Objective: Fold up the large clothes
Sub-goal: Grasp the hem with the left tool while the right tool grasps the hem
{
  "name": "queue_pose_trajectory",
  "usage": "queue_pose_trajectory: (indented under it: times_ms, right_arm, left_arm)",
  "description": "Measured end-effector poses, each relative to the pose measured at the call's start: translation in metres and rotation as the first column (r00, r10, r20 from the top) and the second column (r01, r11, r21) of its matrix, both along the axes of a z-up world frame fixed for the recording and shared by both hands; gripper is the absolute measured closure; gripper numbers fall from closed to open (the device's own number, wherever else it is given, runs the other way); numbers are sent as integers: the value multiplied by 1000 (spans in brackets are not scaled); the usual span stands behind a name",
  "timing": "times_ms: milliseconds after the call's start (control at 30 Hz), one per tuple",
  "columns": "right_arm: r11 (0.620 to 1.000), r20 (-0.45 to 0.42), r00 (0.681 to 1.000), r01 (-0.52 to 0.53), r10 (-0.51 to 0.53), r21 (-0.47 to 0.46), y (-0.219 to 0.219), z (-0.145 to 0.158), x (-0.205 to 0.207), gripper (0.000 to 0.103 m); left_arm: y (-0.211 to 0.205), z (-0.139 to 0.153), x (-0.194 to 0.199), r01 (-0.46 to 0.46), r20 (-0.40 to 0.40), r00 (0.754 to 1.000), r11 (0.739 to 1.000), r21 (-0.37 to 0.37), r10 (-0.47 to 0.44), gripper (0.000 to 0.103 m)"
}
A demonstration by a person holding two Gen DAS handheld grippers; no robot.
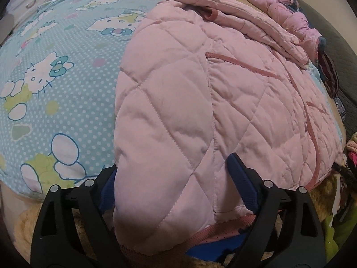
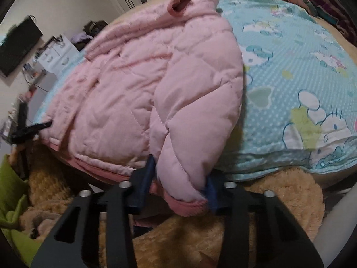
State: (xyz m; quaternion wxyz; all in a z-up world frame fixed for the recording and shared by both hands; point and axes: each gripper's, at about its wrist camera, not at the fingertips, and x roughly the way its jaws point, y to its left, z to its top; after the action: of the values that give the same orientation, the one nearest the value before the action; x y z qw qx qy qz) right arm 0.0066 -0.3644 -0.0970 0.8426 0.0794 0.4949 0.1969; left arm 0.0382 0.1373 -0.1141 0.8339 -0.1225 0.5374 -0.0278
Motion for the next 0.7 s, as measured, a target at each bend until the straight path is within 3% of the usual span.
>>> queue_pose_trajectory:
  times_ms: [133,200,267,367,433,467,700]
  right_arm:
    - [996,69,998,-5,-1,84,-6,24,-4,83]
    - [989,118,993,-8,-9,144,-10,40,-3,83]
    - [984,143,990,-14,-11,175,-12,52,1,83]
    - [984,168,986,-18,-12,175,-10,63,4,83]
    - [981,178,984,-16,-19,195,-9,68,9,84]
    - [977,186,982,-17,-23,212,-11,72,10,84]
    - [968,221,975,-23,-35,252,-5,91,26,84]
  left_arm:
    - [-4,-1,-2,1,-4,1000,1000,7,-1,22]
    - [-9,0,-5,17,8,1000,1000,22,-17,30]
    - [-19,4,-11,48,38,998,997,57,-51,48]
    - [-32,10,-17,78,72,994,990,117,-87,65]
    - [-29,15,-19,64,96,993,993,98,-73,75]
    - [-28,19,-19,55,107,992,994,97,-65,88]
    - [-31,60,-19,76,223,970,993,94,-95,92]
